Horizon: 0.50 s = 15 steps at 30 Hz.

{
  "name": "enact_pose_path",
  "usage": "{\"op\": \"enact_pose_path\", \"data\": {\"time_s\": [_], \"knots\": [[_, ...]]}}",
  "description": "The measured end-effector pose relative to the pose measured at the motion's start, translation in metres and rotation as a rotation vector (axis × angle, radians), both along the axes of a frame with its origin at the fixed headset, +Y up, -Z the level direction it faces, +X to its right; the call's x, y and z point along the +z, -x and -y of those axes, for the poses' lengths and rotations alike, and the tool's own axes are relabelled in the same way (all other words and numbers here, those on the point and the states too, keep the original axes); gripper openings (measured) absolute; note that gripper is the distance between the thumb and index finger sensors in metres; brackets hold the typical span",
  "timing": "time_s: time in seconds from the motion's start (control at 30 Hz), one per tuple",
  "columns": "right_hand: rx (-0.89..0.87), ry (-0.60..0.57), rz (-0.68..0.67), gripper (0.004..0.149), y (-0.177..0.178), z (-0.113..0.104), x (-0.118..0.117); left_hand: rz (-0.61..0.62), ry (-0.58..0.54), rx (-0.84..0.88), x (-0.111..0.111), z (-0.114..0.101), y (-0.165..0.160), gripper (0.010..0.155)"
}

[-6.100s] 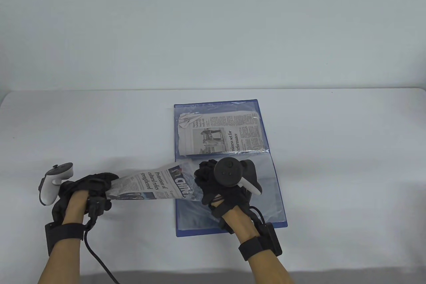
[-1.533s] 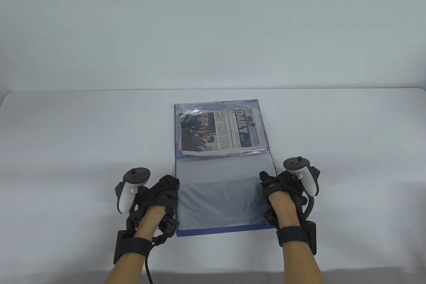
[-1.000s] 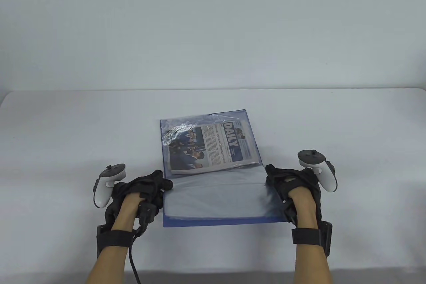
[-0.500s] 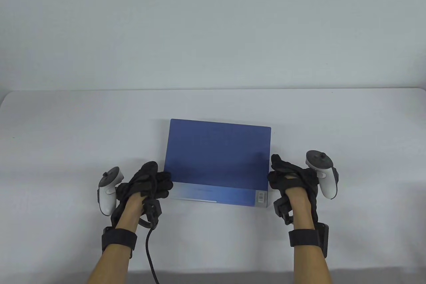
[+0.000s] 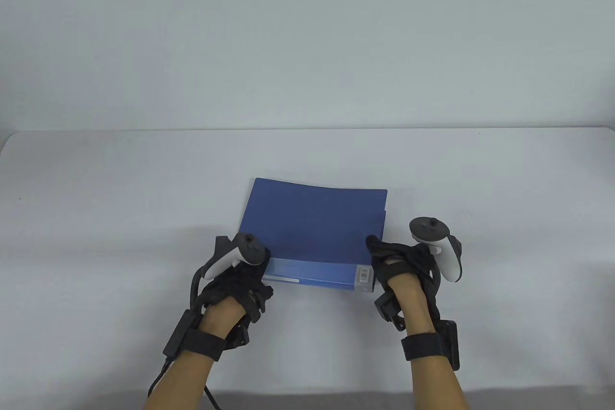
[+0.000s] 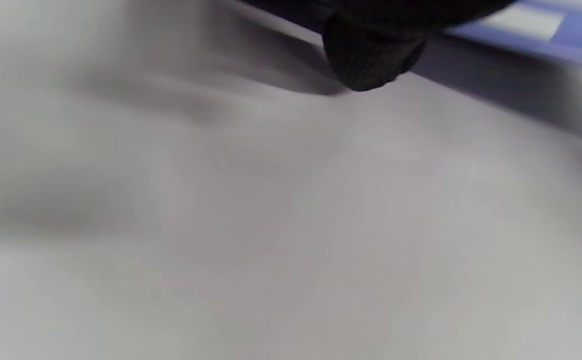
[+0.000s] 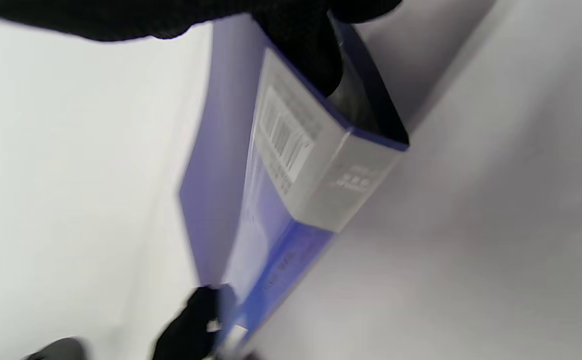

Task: Insert newspapers into folder

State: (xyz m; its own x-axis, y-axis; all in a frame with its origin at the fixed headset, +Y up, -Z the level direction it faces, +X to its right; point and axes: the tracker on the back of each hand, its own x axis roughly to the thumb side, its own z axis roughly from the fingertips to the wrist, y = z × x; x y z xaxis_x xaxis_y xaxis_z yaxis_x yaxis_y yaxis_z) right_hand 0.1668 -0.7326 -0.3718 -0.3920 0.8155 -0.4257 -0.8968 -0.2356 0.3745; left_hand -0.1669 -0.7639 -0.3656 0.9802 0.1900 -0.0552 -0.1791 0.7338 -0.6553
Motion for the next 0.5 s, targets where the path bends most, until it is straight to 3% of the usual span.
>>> {"op": "enact_pose_path", "data": {"time_s": [0.1, 0.17, 0.23, 0.37, 0.43, 0.5], "knots": [[-0.249, -0.011, -0.063, 0.057, 0.011, -0.010, 0.002, -0.093, -0.172, -0.176, 0.000, -0.008, 0.002, 0.086], [-0.381, -0.006, -0.095, 0.059, 0.018, -0.014, 0.004, -0.149, -0.239, -0.198, 0.000, -0.012, 0.012, 0.080], [-0.418, -0.040, -0.113, 0.059, 0.021, -0.019, 0.004, -0.207, -0.285, -0.118, -0.001, -0.020, 0.027, 0.075], [-0.527, -0.279, 0.007, 0.067, 0.018, -0.027, 0.000, -0.324, -0.420, 0.189, 0.001, -0.041, 0.055, 0.062], [-0.460, -0.305, 0.046, 0.072, 0.014, -0.024, -0.001, -0.326, -0.458, 0.363, 0.004, -0.047, 0.061, 0.057], [-0.214, -0.257, 0.032, 0.075, 0.013, -0.016, -0.001, -0.346, -0.517, 0.603, 0.008, -0.049, 0.065, 0.056]]}}
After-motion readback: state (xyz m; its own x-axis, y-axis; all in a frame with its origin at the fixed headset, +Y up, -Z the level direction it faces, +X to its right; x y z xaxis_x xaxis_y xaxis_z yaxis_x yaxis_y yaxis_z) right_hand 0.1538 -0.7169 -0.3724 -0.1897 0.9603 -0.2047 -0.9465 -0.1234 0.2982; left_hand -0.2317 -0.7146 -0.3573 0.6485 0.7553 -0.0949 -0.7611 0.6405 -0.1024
